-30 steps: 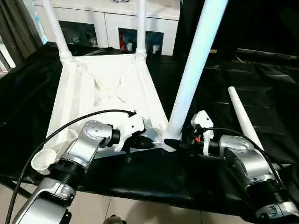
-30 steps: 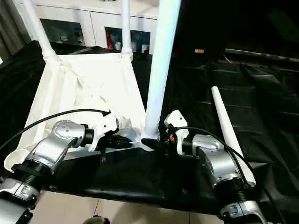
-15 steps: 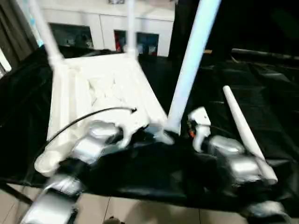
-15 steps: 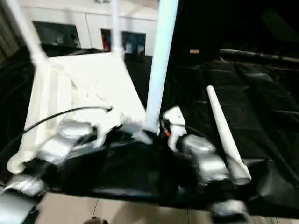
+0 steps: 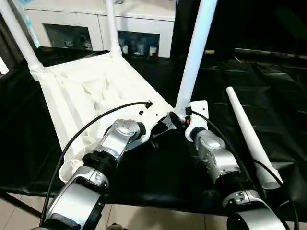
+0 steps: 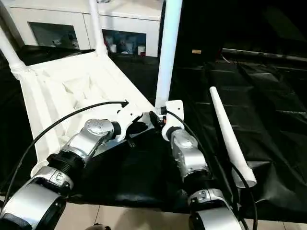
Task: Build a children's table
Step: Rotate leg to tighten
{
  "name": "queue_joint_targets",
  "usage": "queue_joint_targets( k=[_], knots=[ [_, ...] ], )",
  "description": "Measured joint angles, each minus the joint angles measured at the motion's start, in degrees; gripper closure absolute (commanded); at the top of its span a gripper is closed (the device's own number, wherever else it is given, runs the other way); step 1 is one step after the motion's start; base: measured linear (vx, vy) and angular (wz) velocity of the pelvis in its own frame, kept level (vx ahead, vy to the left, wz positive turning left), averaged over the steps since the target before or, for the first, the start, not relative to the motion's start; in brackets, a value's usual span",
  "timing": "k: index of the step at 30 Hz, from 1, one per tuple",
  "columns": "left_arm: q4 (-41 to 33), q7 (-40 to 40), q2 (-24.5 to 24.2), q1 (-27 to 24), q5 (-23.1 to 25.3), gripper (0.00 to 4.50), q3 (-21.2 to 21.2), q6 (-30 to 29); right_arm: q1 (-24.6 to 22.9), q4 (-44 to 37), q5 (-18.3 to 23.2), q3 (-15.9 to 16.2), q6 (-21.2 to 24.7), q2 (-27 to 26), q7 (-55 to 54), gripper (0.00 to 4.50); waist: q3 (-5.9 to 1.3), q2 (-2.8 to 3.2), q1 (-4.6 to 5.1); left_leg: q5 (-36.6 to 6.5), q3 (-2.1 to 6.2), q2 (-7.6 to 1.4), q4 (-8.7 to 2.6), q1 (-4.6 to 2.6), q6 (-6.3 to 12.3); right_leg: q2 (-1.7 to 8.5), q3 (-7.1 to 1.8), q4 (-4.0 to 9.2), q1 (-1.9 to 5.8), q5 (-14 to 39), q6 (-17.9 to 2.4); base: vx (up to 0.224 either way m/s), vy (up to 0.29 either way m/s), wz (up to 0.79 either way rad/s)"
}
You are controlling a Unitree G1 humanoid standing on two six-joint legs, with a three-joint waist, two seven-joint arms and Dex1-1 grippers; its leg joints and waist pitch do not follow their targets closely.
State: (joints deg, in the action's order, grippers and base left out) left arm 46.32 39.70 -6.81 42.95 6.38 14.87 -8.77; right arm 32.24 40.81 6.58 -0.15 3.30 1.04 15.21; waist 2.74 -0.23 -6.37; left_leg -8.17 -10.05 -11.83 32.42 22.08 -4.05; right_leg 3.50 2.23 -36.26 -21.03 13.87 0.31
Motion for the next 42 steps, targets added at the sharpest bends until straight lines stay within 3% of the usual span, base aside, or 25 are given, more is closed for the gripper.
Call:
queue_joint_targets(
  k=[4, 10, 17, 21, 31, 39, 42],
  knots=[
    [-1.5, 4.0, -2.3, -1.2, -0.3, 4.5, 0.0, 1.5, -3.3, -4.6, 1.9, 1.0, 1.0, 3.8, 9.5, 0.63, 0.0, -0.01, 0.03, 0.0, -0.01, -0.02, -0.11, 0.02, 0.02, -0.03, 0.02, 0.07, -0.03, 0.0, 0.0, 0.0, 0.0, 0.0],
    [-8.8, 16.5, -9.2, -6.5, -3.5, 4.5, 0.0, 3.4, -6.9, -12.6, 2.7, 6.3, 4.2, 12.5, 25.3, 0.63, 0.0, 0.06, 0.0, 0.0, -0.02, -0.04, -0.14, 0.03, 0.05, -0.05, 0.02, 0.07, -0.09, 0.0, 0.0, 0.0, 0.0, 0.0],
    [-13.2, 26.7, -13.2, -9.4, -6.2, 4.5, 0.2, 3.4, -7.3, -16.2, 3.8, 9.3, 6.3, 15.4, 34.7, 0.63, 0.04, 0.06, -0.72, 0.0, -0.04, -0.01, -0.1, 0.17, 0.08, -0.01, 0.03, 0.12, -0.13, 0.0, 0.0, 0.0, 0.0, 0.0],
    [-13.5, 27.7, -13.4, -9.6, -6.3, 4.5, 0.2, 3.3, -7.4, -16.5, 3.8, 10.2, 7.5, 16.1, 36.6, 0.63, 0.04, 0.06, -1.07, 0.0, -0.05, -0.02, -0.1, 0.26, 0.08, -0.01, 0.03, 0.11, -0.24, 0.0, 0.0, 0.0, 0.0, 0.0],
    [-14.2, 28.2, -13.4, -9.8, -6.3, 4.5, 0.2, 2.9, -7.9, -17.2, 4.2, 10.1, 8.4, 16.4, 37.8, 1.57, 0.04, 0.05, -1.7, 0.0, -0.06, -0.02, -0.08, 0.33, 0.09, -0.01, 0.02, 0.1, -0.32, 0.0, 0.0, 0.0, 0.0, 0.0],
    [-15.0, 27.8, -13.6, -10.4, -6.2, 4.5, 0.2, 2.8, -8.8, -17.8, 4.2, 9.6, 8.5, 15.7, 37.1, 1.67, 0.02, 0.08, -1.71, 0.0, -0.07, -0.02, -0.06, 0.34, 0.09, -0.01, 0.02, 0.06, -0.34, 0.0, 0.0, 0.0, 0.0, 0.0],
    [-12.7, 23.9, -11.5, -8.9, -4.9, 4.5, 0.2, 2.7, -9.4, -17.0, 3.5, 8.4, 7.7, 13.5, 31.5, 1.68, 0.0, 0.11, -1.65, 0.0, -0.06, -0.02, 0.02, 0.22, 0.09, -0.01, -0.01, -0.04, -0.27, 0.0, 0.0, 0.0, 0.0, 0.0]
  ],
)
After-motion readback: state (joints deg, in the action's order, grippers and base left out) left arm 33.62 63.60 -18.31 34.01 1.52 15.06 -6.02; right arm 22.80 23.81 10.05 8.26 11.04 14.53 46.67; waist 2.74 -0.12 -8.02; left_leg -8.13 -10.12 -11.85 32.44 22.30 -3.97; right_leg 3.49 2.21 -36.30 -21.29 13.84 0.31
